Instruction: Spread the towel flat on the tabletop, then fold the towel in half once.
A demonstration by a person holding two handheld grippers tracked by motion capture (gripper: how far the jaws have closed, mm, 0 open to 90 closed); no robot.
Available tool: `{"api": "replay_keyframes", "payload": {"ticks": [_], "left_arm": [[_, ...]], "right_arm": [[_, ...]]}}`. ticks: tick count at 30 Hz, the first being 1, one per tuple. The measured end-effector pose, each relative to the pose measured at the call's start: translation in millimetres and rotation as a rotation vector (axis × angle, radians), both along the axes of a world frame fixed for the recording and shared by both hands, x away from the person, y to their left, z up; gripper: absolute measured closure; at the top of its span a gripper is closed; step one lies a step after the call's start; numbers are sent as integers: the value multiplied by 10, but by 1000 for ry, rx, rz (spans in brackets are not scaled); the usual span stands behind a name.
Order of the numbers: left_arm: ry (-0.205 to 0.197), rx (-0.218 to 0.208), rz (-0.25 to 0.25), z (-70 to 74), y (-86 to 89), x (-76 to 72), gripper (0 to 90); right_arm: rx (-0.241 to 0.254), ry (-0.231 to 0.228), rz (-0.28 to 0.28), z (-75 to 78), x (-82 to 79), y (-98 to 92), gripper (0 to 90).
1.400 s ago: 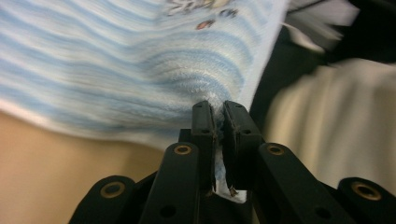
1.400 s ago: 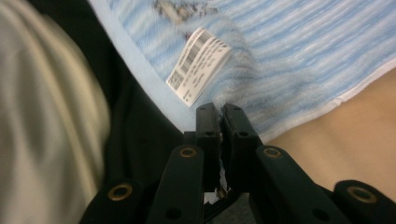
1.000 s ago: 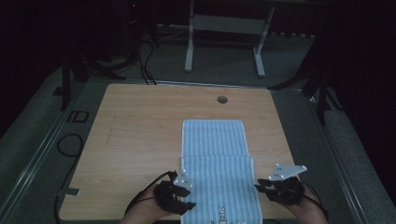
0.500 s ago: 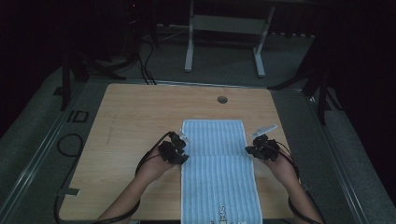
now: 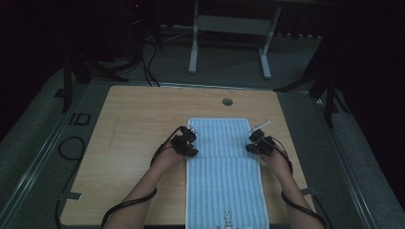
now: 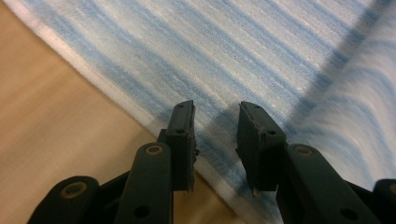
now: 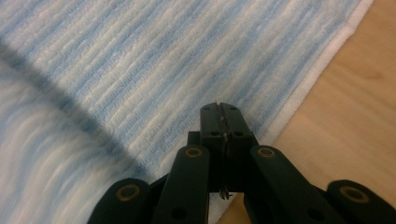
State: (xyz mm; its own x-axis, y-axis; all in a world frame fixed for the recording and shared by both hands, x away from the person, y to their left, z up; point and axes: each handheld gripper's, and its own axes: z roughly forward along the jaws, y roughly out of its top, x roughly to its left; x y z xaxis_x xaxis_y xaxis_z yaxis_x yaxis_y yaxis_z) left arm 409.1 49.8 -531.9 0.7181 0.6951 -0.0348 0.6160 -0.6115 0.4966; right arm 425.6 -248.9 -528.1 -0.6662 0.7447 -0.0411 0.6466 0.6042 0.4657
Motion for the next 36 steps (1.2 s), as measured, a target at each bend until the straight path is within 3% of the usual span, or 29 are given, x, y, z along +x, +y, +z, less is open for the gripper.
{"api": "replay_keyframes", "payload": {"ticks": [7,10,15,17,20,22,27,30,36], "left_arm": [[-7,-15,22,-9,-27,209,659],[-9,-16,55,-11,-47,339,648],[-10,-20,84,-12,-76,405,642],[-11,-10,91,-4,-94,409,601],[-59,31,94,5,-96,376,504],[-60,33,95,-6,-80,368,497],[-44,34,130,14,26,352,453],[-16,47,147,33,72,372,435],[16,47,161,5,44,401,435]], "right_arm": [[-14,3,-30,7,194,8,889],[-13,10,-50,10,303,0,888],[2,20,-65,11,391,-34,887],[12,29,-64,17,421,-54,847],[48,-48,-65,123,387,-118,756],[43,-54,-79,128,388,-142,713],[30,-22,-112,93,395,-246,579],[-17,-11,-120,73,379,-248,508],[-17,34,-143,18,398,-287,509]]}}
